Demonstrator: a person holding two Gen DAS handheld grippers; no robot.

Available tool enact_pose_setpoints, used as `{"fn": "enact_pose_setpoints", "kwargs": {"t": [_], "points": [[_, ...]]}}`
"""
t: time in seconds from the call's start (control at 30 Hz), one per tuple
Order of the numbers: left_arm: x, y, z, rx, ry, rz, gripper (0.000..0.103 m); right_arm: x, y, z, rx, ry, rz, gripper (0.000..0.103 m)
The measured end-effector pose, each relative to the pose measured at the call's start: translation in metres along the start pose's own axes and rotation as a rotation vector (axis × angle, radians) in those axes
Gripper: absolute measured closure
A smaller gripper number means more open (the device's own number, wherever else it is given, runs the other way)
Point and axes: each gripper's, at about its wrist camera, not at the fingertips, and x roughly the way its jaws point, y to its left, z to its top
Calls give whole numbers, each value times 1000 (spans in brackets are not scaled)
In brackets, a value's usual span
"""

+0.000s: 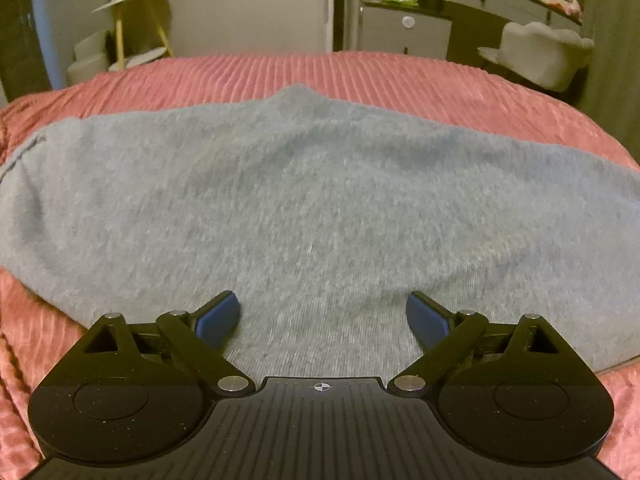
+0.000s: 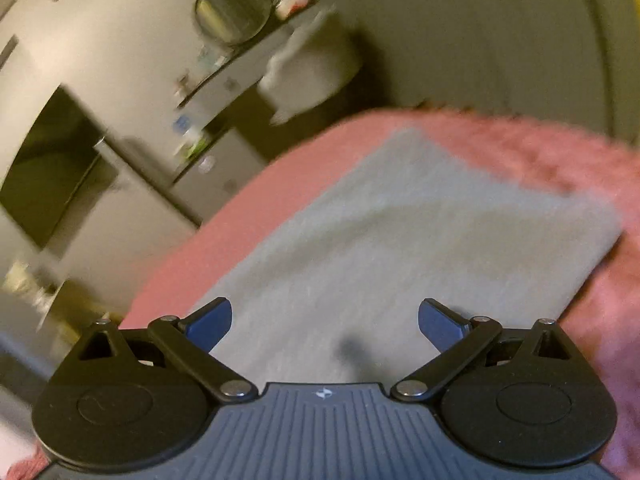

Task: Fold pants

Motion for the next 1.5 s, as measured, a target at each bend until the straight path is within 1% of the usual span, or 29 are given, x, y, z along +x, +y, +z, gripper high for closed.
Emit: {"fn": "enact_pose_setpoints", "kwargs": {"t": [0.03,0.07,0.1,0.17,0.2,0.23,0.27,0.33,0.37,0.4,0.43,0.47,0.53,0.63,0.73,0.87,0.93,1.0,1.03,1.1,1.13,1.17,1.2,1.23,1.27,1.3,1.37,1.43,1.5], "points": [[0,2,0,-12,2,-2,7,9,-6,-6,20,43,-21,3],[0,3,0,-22,3,-1,7,14,-11,-11,23,44,-22,3],[-1,4,0,-27,4,2,7,13,-14,-12,8,22,-6,3],[-2,3,-1,-28,3,7,7,14,-12,-6,-46,57,-3,3],[-2,2,-1,-24,2,12,7,15,-11,6,-86,69,-24,3],[-3,1,-2,-18,2,16,7,11,-9,13,-129,43,-92,3],[-3,0,-2,-14,1,19,7,7,-11,21,-151,-3,-205,3],[-3,0,-2,-14,2,20,7,-4,-26,42,-96,-44,-436,3],[-3,1,-2,-16,4,20,7,-19,-36,50,-34,-76,-459,3],[-3,1,-2,-19,5,19,7,-33,-42,52,18,-113,-420,3],[-3,1,-2,-21,6,19,7,-48,-48,51,63,-141,-359,3],[-3,1,-2,-21,7,21,6,-58,-53,49,90,-144,-306,3],[-1,1,-2,-18,8,27,5,-66,-61,41,122,-104,-251,3],[-1,1,-2,-16,10,30,5,-64,-72,31,184,-50,-177,3],[-2,2,-2,-20,12,29,5,-60,-88,22,301,-39,-88,3],[-1,0,-2,-21,15,37,5,-55,-105,14,443,-92,13,3],[0,-2,-2,-16,13,42,5,-42,-114,12,499,-102,13,7],[1,-2,-2,-13,13,44,4,-36,-122,10,536,-109,30,19],[1,-2,-2,-14,12,43,4,-35,-125,9,536,-114,21,23],[1,-1,-2,-17,13,42,3,-32,-131,8,543,-128,15,44],[2,-1,-2,-18,14,42,3,-30,-137,7,563,-128,16,51],[2,-1,-2,-18,14,43,3,-29,-143,5,591,-132,20,64],[2,-1,-2,-17,15,43,2,-25,-149,4,626,-134,25,73],[2,-1,-2,-17,14,44,2,-23,-156,3,665,-134,31,77],[2,-1,-2,-17,14,44,2,-19,-160,3,690,-133,29,84],[2,-1,-2,-17,14,43,2,-14,-165,4,712,-138,40,86],[2,-1,-2,-19,15,42,2,-10,-171,3,754,-159,72,87],[3,0,-2,-21,15,40,2,-5,-173,4,770,-171,99,87],[3,0,-1,-21,16,41,2,0,-173,6,764,-173,104,87]]}}
